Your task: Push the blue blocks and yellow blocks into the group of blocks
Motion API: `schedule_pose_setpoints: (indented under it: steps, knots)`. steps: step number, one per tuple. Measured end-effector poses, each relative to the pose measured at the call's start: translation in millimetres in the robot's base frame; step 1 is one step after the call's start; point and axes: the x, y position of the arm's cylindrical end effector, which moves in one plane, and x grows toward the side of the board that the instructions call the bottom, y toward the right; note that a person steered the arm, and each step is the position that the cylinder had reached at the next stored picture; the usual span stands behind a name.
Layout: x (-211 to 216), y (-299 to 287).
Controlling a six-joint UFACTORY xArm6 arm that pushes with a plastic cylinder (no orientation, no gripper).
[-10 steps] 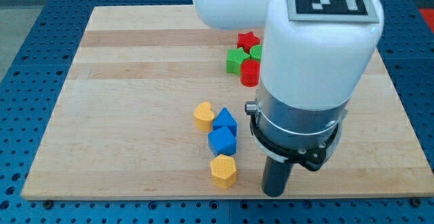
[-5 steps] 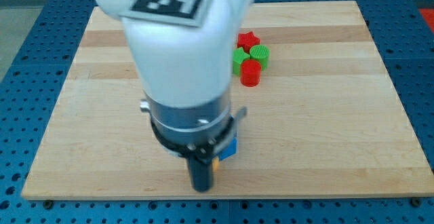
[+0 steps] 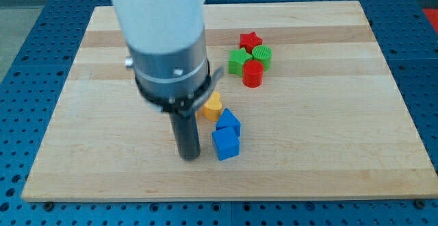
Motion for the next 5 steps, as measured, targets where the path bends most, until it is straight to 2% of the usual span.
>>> schedule_pose_setpoints:
  steps: [1, 2, 3, 4, 5]
  knots:
    - [41, 56]
    - [35, 83]
    - [35, 83]
    - [30, 67]
    - [-22, 49]
